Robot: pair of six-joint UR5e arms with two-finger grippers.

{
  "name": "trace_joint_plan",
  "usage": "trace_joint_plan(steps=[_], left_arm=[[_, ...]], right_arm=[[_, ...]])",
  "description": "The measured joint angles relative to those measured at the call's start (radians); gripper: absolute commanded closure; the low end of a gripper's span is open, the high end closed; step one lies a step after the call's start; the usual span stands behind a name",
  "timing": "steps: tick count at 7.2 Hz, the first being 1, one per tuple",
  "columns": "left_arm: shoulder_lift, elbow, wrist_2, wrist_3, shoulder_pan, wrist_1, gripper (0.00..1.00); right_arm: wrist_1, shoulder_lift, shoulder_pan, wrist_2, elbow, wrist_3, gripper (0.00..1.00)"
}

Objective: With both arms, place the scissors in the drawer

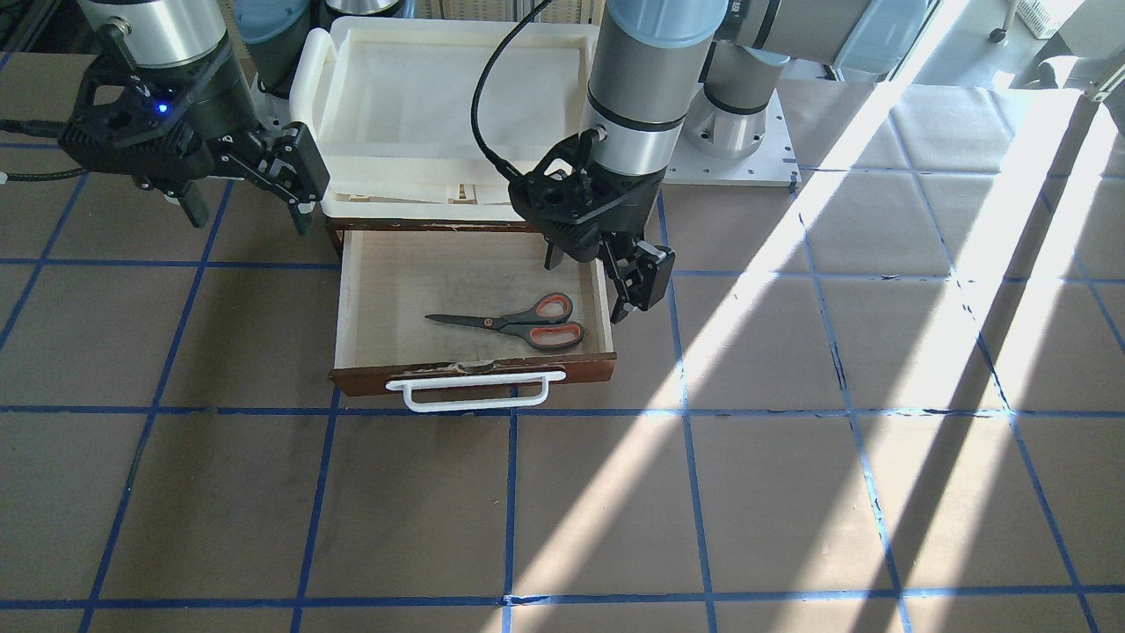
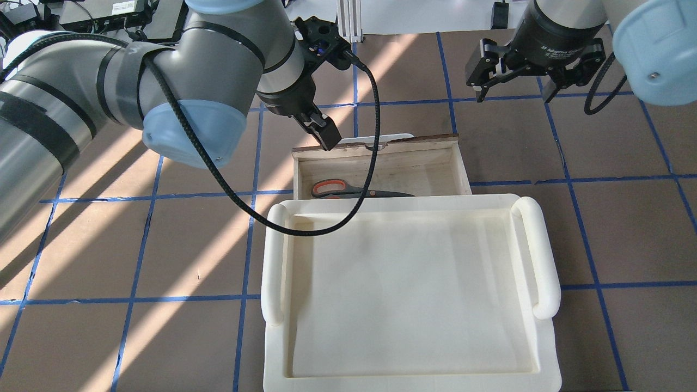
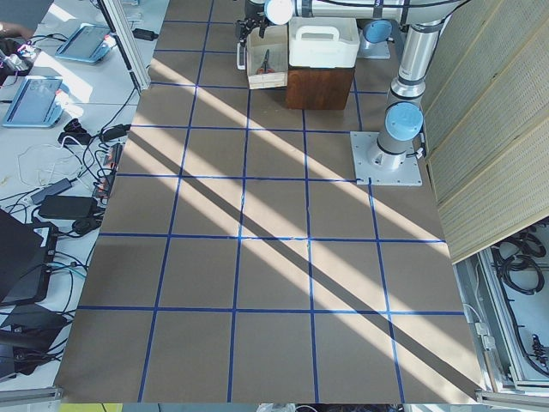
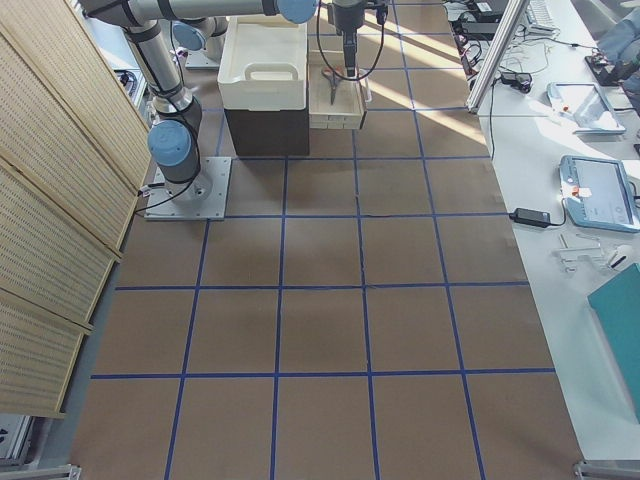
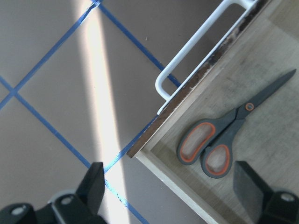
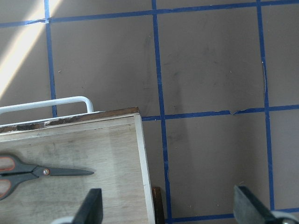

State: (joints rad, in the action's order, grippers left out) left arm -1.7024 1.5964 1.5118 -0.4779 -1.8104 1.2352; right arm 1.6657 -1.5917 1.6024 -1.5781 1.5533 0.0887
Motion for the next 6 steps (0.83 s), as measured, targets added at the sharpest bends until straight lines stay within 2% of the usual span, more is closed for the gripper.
trace_joint_plan(steps=[3, 6], left_arm=[[0.070, -0.002, 0.010, 0.205, 0.157, 0.125, 0.00], [0.140, -0.001, 0.052, 0.253, 0.275, 0.222, 0.00]], right_arm=[[0.000, 0.002, 0.020, 0.005, -0.001, -0.024, 0.00], [0.002, 0.002, 0.023, 0.004, -0.001, -0.025, 0.00]])
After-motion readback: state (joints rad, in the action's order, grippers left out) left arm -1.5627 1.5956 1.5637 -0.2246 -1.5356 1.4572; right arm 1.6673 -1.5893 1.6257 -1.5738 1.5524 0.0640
